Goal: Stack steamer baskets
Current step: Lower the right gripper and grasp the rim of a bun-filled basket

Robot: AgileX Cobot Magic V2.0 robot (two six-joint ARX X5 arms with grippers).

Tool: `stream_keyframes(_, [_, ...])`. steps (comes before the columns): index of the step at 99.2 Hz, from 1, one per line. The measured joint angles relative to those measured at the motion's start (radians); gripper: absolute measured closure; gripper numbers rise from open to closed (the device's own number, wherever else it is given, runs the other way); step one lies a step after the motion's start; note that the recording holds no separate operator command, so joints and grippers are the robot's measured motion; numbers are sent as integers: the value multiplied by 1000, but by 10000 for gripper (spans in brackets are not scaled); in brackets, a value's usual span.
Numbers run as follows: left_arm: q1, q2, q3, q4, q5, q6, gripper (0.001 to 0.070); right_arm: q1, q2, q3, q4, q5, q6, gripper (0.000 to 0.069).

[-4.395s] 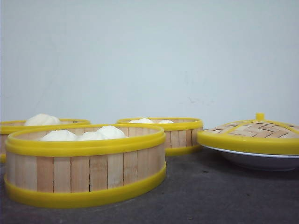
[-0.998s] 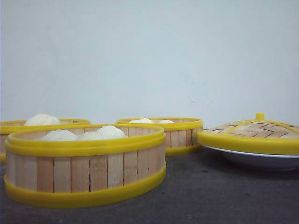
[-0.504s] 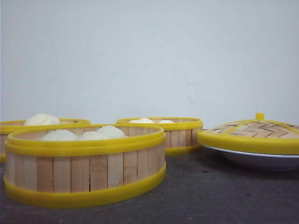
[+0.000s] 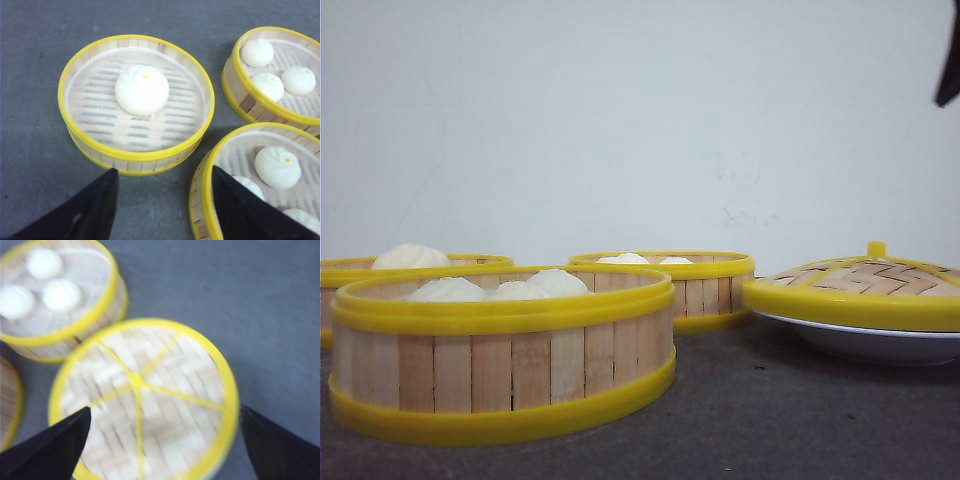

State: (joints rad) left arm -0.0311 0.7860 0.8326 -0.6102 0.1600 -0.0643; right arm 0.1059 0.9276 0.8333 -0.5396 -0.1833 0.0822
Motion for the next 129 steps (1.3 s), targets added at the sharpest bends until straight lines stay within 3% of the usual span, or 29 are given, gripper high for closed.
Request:
stream_keyframes(15, [0, 0, 0, 0, 0, -4, 355, 66, 174, 60, 48, -12, 9, 98])
stream_keyframes(52, [0, 0, 0, -1, 0, -4, 355, 166, 701, 439, 85, 2, 12, 98])
stream_keyframes(71, [0, 0, 0, -1, 0, -4, 355, 185, 913, 601, 85, 57, 16, 99])
stream_keyframes(96, [0, 0, 0, -1, 0, -4, 355, 191, 1087, 721, 86, 97, 23, 169])
stream_keyframes(103, [0, 0, 0, -1, 0, -4, 355, 191, 1113, 729, 97, 109, 27, 223])
stream_keyframes(116, [0, 0, 0, -3, 0, -4, 355, 194, 1132, 730, 126, 106, 33, 433])
stream_keyframes(129, [0, 0, 0, -4, 0, -4, 355, 197, 1132, 733, 147, 113, 64, 576])
